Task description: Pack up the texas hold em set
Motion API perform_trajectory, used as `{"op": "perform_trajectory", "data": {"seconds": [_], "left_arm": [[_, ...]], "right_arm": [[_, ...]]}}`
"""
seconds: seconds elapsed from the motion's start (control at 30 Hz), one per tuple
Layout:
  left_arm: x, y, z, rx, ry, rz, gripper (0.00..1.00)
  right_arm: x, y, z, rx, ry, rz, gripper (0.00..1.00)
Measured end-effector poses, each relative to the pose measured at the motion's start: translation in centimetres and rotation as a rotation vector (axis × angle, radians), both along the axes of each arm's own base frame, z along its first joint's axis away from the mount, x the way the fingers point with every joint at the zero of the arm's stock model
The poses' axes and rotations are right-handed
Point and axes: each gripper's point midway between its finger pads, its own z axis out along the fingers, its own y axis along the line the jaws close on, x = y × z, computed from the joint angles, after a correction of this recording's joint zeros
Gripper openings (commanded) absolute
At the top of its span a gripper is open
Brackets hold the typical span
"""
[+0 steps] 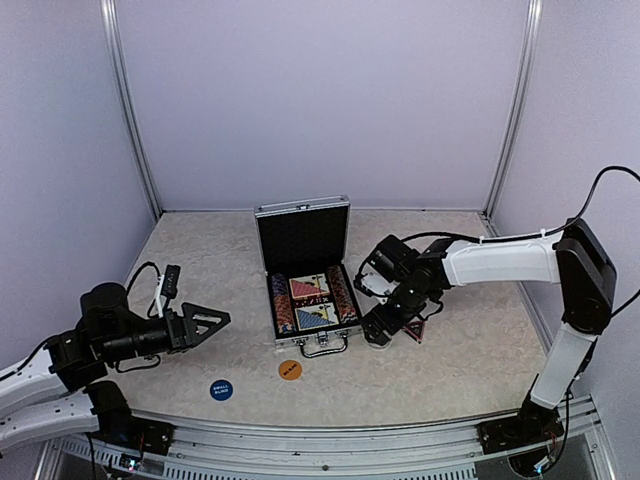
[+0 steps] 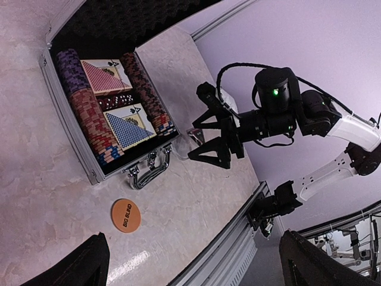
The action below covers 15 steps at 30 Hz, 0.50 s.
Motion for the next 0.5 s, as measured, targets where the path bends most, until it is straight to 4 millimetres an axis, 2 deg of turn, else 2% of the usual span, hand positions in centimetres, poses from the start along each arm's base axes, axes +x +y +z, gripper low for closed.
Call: {"op": "perform_trajectory", "data": {"seconds": [0.4, 0.5], "left_arm": [[0.2, -0.1, -0.1, -0.002, 0.006, 0.007, 0.99], [0.3, -0.2, -0.3, 0.002, 0.011, 0.007, 0.99]], "right_arm": [[-1.0, 0.2, -2.4, -0.036, 0.07, 0.083, 0.93], [-1.0, 0.1, -3.1, -0.057, 0.084, 0.091, 0.88]]}}
